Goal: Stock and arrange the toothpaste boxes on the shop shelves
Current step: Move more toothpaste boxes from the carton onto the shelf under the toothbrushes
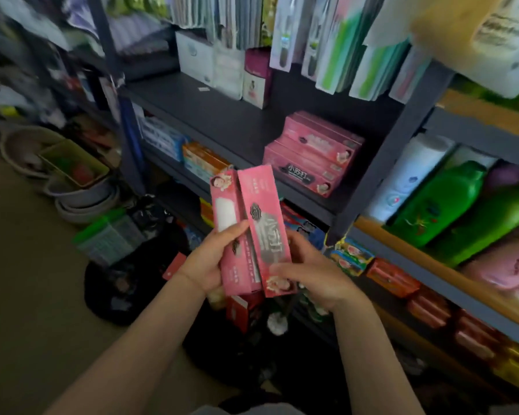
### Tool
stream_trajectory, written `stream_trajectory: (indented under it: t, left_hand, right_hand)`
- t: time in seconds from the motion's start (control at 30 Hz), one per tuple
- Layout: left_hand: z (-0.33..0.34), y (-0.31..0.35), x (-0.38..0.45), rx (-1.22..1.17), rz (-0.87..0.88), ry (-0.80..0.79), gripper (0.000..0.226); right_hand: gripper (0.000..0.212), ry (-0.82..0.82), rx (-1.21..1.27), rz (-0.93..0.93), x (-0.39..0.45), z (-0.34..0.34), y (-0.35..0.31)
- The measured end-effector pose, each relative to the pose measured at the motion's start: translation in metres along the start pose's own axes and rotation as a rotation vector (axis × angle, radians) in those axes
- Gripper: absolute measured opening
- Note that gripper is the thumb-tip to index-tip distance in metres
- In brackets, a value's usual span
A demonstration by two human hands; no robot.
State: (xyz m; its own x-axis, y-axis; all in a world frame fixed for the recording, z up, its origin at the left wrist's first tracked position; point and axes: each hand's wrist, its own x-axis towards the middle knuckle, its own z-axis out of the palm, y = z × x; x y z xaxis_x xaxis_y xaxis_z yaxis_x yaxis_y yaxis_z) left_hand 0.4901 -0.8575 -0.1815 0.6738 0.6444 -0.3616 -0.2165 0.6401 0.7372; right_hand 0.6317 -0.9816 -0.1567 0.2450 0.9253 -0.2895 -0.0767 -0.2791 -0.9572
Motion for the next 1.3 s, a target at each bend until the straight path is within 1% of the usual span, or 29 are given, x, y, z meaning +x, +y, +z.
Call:
stream_trajectory:
  t: [0.07, 0.1, 0.13, 0.17, 0.23, 0.33, 0.4, 0.47, 0.53, 0.6, 0.73, 0.83, 0.93, 1.0, 1.07, 1.13, 1.2, 1.23, 1.3]
  left_hand:
    - [0.0, 0.02, 0.026, 0.066, 0.031, -0.011, 0.048]
    - [0.001, 0.028, 0.038, 0.079, 0.042, -0.02, 0.046]
    - [0.003, 0.035, 0.05, 0.076, 0.049, -0.027, 0.042]
    - [0.005, 0.041, 0.061, 0.063, 0.055, -0.021, 0.041]
    - [0.008, 0.05, 0.083, 0.046, 0.054, 0.006, 0.045]
    - [0.005, 0.06, 0.114, 0.13, 0.033, 0.001, 0.049]
    - [0.001, 0.068, 0.133, 0.168, 0.017, 0.004, 0.045]
    - [-0.002, 0.079, 0.15, 0.198, 0.01, -0.023, 0.041]
    - [-0.005, 0.093, 0.164, 0.227, 0.012, -0.068, 0.037]
    - [-0.007, 0.108, 0.177, 0.227, 0.007, -0.104, 0.036]
    - [-0.014, 0.134, 0.201, 0.268, 0.012, -0.137, 0.046]
    - [-0.016, 0.145, 0.214, 0.382, 0.034, -0.165, 0.053]
    - [-0.017, 0.151, 0.224, 0.533, 0.061, -0.196, 0.046]
    - [-0.016, 0.155, 0.23, 0.655, 0.125, -0.196, 0.043]
    - [-0.012, 0.161, 0.231, 0.812, 0.248, -0.206, 0.04]
    - [-0.004, 0.169, 0.23, 0.992, 0.385, -0.244, 0.041]
    - [0.008, 0.179, 0.231, 1.232, 0.569, -0.318, 0.048]
    - [0.017, 0.182, 0.233, 1.368, 0.666, -0.368, 0.051]
    - [0.037, 0.185, 0.238, 1.574, 0.845, -0.482, 0.055]
  right_hand:
    - [0.04, 0.065, -0.076, -0.067, 0.036, 0.003, -0.02]
    - [0.035, 0.119, -0.139, -0.11, 0.051, 0.005, -0.031]
    - [0.033, 0.181, -0.194, -0.147, 0.065, 0.006, -0.039]
    - [0.035, 0.232, -0.229, -0.184, 0.077, 0.005, -0.046]
    - [0.042, 0.3, -0.322, -0.26, 0.096, 0.001, -0.057]
    - [0.064, 0.477, -0.577, -0.313, 0.122, -0.011, -0.076]
    - [0.069, 0.635, -0.811, -0.291, 0.14, -0.023, -0.09]
    - [0.065, 0.772, -1.117, -0.225, 0.161, -0.035, -0.104]
    - [0.059, 0.845, -1.364, -0.145, 0.182, -0.048, -0.113]
    - [0.056, 0.86, -1.476, -0.068, 0.201, -0.058, -0.116]
    - [0.053, 0.868, -1.562, 0.008, 0.224, -0.069, -0.11]
    - [0.053, 0.898, -1.572, -0.005, 0.232, -0.072, -0.103]
    - [0.06, 0.976, -1.609, -0.071, 0.239, -0.073, -0.094]
    - [0.064, 1.029, -1.63, -0.078, 0.24, -0.072, -0.088]
    - [0.06, 1.08, -1.594, -0.119, 0.238, -0.07, -0.086]
    - [0.046, 1.169, -1.439, -0.238, 0.233, -0.07, -0.084]
    - [0.037, 1.266, -1.156, -0.376, 0.219, -0.064, -0.088]
    - [0.036, 1.302, -0.99, -0.422, 0.21, -0.061, -0.089]
    - [0.04, 1.326, -0.716, -0.423, 0.19, -0.051, -0.089]
